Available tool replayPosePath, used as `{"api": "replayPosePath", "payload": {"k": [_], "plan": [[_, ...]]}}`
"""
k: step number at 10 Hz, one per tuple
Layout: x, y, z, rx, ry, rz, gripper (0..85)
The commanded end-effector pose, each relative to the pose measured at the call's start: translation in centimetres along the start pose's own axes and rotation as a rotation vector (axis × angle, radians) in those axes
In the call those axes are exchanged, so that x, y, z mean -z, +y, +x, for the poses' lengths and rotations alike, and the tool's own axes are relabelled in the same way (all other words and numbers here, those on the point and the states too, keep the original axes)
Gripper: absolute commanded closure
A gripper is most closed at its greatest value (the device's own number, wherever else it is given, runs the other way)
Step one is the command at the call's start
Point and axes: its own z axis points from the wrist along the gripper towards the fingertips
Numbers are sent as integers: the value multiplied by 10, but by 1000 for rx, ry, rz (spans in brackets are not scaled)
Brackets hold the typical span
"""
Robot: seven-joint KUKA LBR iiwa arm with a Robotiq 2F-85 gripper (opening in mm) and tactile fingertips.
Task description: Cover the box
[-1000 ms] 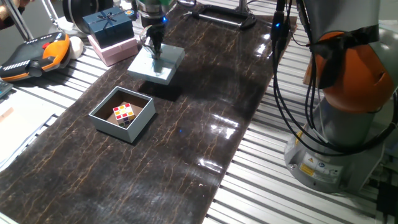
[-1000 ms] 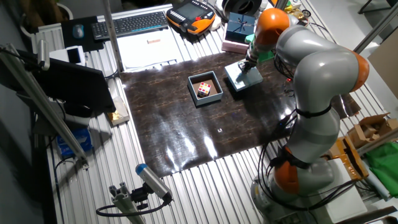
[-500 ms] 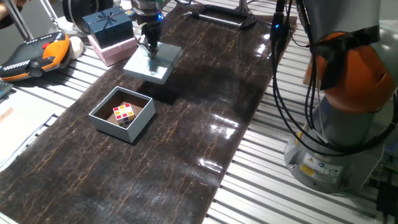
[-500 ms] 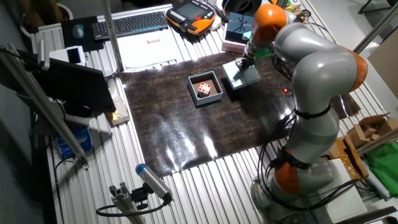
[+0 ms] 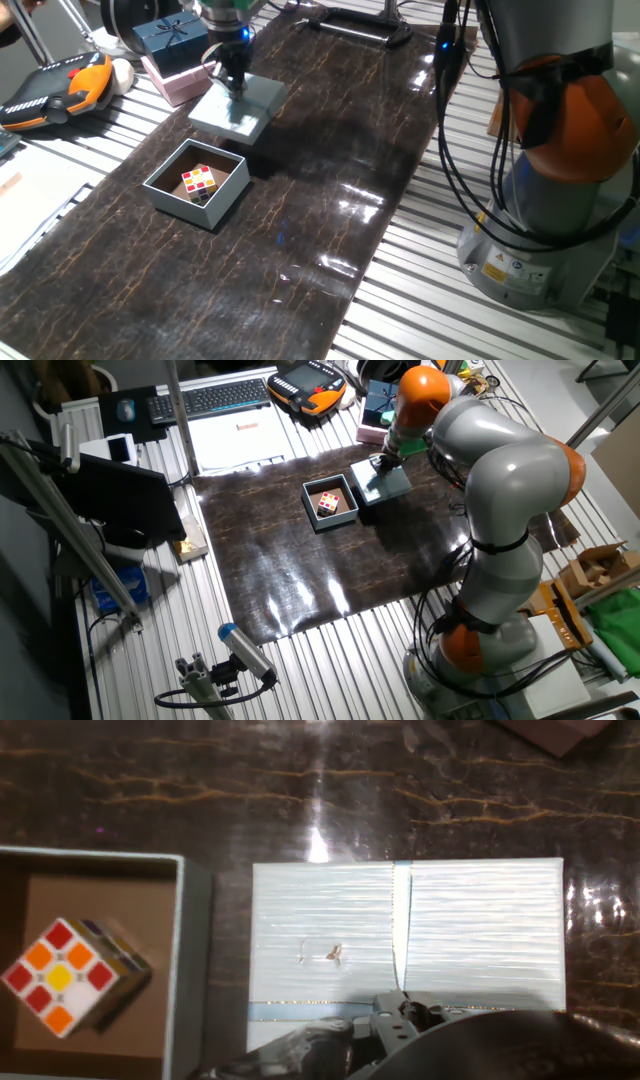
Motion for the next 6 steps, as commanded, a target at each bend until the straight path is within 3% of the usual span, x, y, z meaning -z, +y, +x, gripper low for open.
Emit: {"api": "replayPosePath", "payload": {"k": [1, 6], "plan": [[-1, 5, 1, 0, 3, 5, 843], [-2, 21, 3, -49, 18, -20, 843]]}}
